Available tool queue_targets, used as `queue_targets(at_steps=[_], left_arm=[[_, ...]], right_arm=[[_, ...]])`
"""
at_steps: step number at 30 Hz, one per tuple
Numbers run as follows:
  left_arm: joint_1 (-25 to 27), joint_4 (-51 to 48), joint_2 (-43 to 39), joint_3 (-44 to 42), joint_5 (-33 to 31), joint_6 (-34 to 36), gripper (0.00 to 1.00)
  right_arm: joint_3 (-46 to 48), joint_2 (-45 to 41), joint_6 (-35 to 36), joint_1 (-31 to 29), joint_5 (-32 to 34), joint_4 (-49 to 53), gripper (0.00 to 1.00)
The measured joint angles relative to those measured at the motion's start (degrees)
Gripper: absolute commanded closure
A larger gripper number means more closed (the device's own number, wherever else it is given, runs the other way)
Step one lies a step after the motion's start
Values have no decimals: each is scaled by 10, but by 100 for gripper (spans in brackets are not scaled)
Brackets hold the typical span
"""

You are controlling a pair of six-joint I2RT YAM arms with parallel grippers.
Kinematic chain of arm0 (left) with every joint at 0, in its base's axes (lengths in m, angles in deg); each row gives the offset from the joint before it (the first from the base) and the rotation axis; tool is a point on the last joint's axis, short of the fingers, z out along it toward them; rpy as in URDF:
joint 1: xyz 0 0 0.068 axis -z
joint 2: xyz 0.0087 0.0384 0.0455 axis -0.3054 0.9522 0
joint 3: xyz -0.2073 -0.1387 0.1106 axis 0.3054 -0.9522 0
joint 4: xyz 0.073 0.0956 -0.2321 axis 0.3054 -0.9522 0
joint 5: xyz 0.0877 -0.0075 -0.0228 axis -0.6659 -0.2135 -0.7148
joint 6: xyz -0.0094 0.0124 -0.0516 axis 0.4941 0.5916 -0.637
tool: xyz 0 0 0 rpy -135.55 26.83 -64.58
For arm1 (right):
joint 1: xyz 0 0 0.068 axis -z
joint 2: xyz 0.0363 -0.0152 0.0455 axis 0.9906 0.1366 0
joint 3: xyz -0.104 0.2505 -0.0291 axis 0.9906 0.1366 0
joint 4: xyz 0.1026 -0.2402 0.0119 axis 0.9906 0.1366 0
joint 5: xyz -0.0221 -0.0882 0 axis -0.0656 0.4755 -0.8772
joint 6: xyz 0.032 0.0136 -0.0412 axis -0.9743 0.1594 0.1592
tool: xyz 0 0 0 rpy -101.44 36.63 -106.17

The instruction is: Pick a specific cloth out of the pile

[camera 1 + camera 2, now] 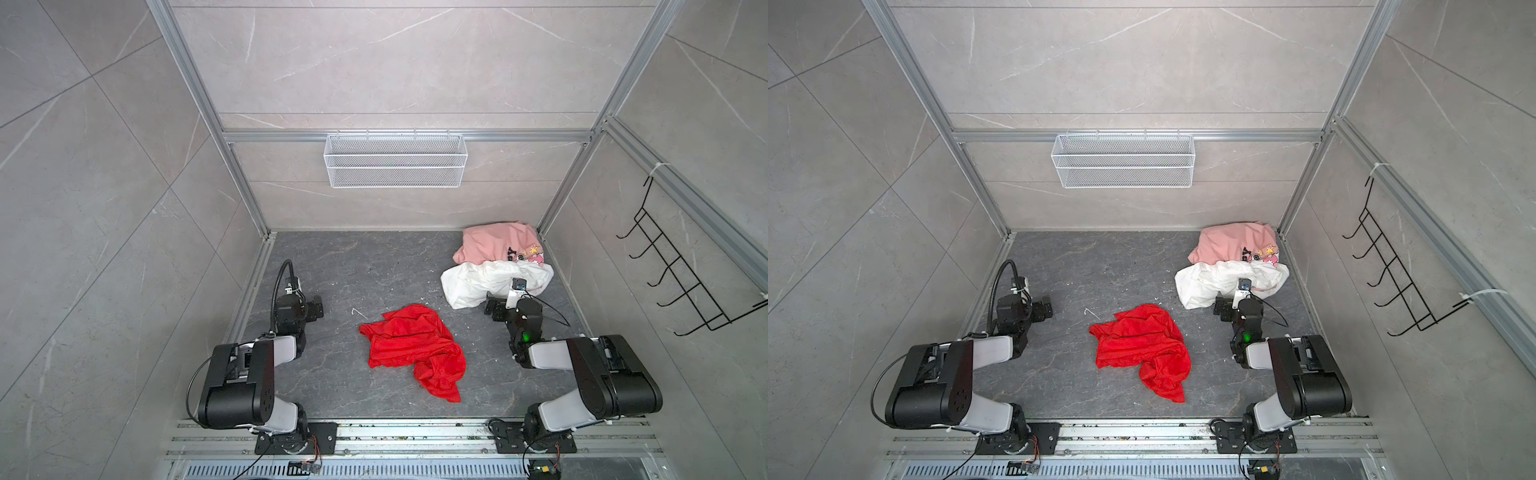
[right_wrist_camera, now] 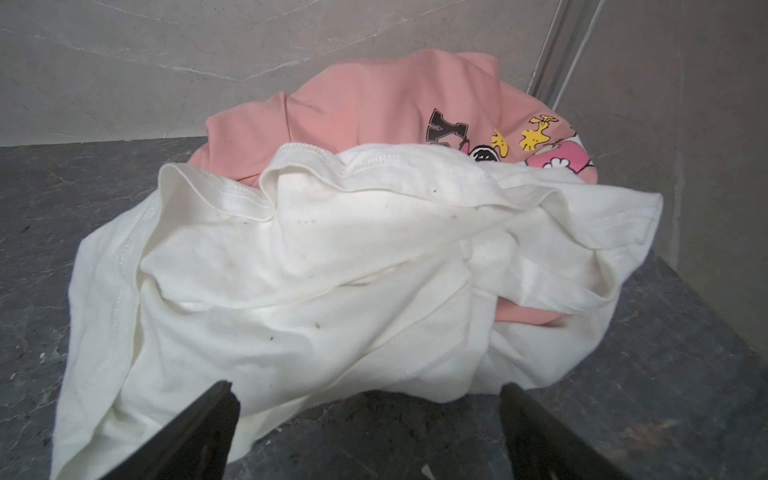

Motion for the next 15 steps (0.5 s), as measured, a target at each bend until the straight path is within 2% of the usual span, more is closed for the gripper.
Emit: queue_targets(at_steps=[15], left_arm=[[-5, 42, 17, -26, 6, 0, 0]], right_arm=[[-3, 0, 0, 0, -6, 11, 0]])
